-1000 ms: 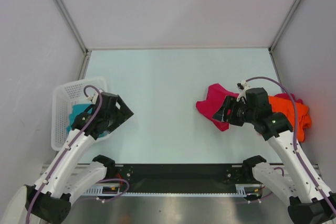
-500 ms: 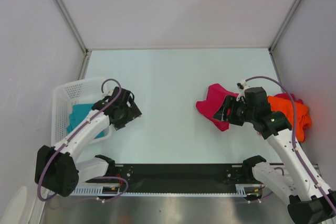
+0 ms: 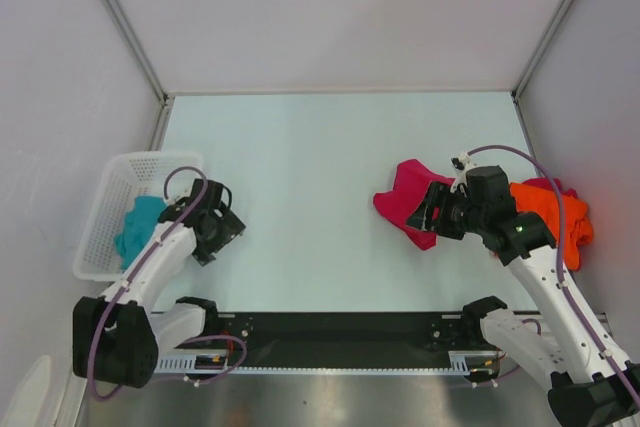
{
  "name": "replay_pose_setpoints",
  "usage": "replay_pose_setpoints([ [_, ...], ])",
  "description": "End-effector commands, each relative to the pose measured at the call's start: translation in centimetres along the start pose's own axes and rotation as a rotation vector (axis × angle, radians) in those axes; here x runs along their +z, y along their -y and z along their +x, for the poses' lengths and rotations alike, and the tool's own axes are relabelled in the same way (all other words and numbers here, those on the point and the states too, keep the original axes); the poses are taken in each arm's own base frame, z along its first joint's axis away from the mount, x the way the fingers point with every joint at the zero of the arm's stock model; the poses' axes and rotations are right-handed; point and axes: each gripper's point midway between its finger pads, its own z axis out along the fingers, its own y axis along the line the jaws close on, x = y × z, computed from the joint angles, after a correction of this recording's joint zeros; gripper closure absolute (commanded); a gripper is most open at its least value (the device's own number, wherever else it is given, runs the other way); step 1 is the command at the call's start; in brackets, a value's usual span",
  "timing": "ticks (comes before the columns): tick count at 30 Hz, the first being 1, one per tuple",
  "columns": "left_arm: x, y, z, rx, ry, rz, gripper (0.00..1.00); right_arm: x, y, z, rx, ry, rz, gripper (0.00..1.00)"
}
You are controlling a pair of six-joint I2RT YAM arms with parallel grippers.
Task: Fold and stack the t-shirts
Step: Move the tshirt to the center of the board, then flatten out the tshirt
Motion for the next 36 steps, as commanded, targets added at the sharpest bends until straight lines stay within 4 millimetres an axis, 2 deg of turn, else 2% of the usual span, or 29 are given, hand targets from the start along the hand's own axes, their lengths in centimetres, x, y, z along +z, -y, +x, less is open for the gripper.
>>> replay_pose_setpoints([
  [1, -0.7, -2.6, -0.9, -0.028, 0.039, -0.039, 0.11, -0.8, -1.0, -0.8, -0.031, 0.03, -0.034, 0.36],
  [7, -1.6, -1.3, -1.3, -0.039, 0.035, 0.02, 0.11, -1.0, -1.0, -0.8, -0.033, 0.035, -0.039, 0.36],
  [10, -2.3, 0.1, -1.5, -0.002, 0.025, 0.092, 0.12, -1.0, -1.0, -0.7, -0.034, 0.036, -0.041, 0.36],
  [11, -3.1, 0.8, -2.1, 0.003, 0.043, 0.122, 0.11, -1.0, -1.0, -0.7, -0.033, 0.034, -0.04, 0.36],
  [13, -4.9, 1.8, -3.5, 0.011, 0.105, 0.189, 0.12, -0.9, -0.9, -0.5, -0.034, 0.031, -0.034, 0.36],
  [14, -6.7, 3.0, -5.0, 0.009, 0.163, 0.247, 0.12, -0.9, -0.8, -0.6, -0.034, 0.032, -0.032, 0.36],
  [16, -9.8, 4.5, -6.8, 0.034, 0.263, 0.362, 0.12, -0.7, -0.6, -0.6, -0.031, 0.033, -0.025, 0.35],
  [17, -12.3, 6.4, -7.9, 0.046, 0.309, 0.474, 0.12, -0.4, -0.4, -0.4, -0.031, 0.027, -0.024, 0.35],
  [19, -15.1, 8.7, -8.9, 0.079, 0.366, 0.619, 0.13, 0.3, -0.3, -0.2, -0.018, 0.008, -0.025, 0.34],
  [22, -17.4, 13.2, -7.3, 0.174, 0.267, 0.852, 0.13, 1.6, -0.2, 0.0, 0.001, -0.017, -0.033, 0.34],
  [24, -16.7, 15.9, -4.7, 0.263, 0.148, 0.908, 0.13, 2.7, -0.2, -0.1, 0.013, -0.031, -0.038, 0.34],
  [25, -16.4, 17.0, -4.3, 0.306, 0.145, 0.916, 0.13, 3.0, -0.3, -0.4, 0.011, -0.03, -0.045, 0.34],
  [26, -15.1, 18.2, -3.5, 0.34, 0.107, 0.892, 0.13, 3.4, -0.2, -0.4, 0.014, -0.038, -0.039, 0.34],
  [27, -14.8, 19.4, -1.9, 0.395, 0.077, 0.901, 0.13, 3.7, -0.1, -0.4, 0.017, -0.041, -0.03, 0.34],
  [28, -14.5, 20.5, -1.5, 0.415, 0.072, 0.915, 0.13, 4.3, 0.2, -0.4, 0.022, -0.058, -0.016, 0.34],
  [29, -12.8, 21.5, -0.6, 0.429, 0.025, 0.896, 0.13, 4.5, 0.4, -0.5, 0.022, -0.064, -0.006, 0.34],
  [30, -12.5, 22.4, 0.4, 0.451, -0.007, 0.917, 0.13, 4.8, 0.6, -0.7, 0.021, -0.062, 0.006, 0.34],
  [31, -12.3, 23.5, 0.7, 0.454, -0.013, 0.948, 0.13, 5.1, 0.7, -0.7, 0.024, -0.074, 0.018, 0.34],
  [32, -10.9, 24.4, 1.4, 0.461, -0.052, 0.937, 0.13, 5.2, 0.9, -0.8, 0.028, -0.076, 0.028, 0.34],
  [33, -10.8, 25.1, 2.3, 0.479, -0.089, 0.964, 0.13, 5.2, 1.0, -1.1, 0.025, -0.07, 0.045, 0.34],
  [34, -10.8, 26.2, 2.5, 0.488, -0.088, 0.997, 0.13, 5.1, 1.1, -1.3, 0.026, -0.07, 0.057, 0.34],
  [35, -9.7, 27.2, 2.9, 0.496, -0.116, 0.996, 0.13, 5.0, 1.2, -1.5, 0.03, -0.065, 0.068, 0.34],
  [36, -9.7, 28.0, 3.7, 0.52, -0.139, 1.022, 0.13, 5.0, 1.4, -1.8, 0.032, -0.052, 0.089, 0.34],
])
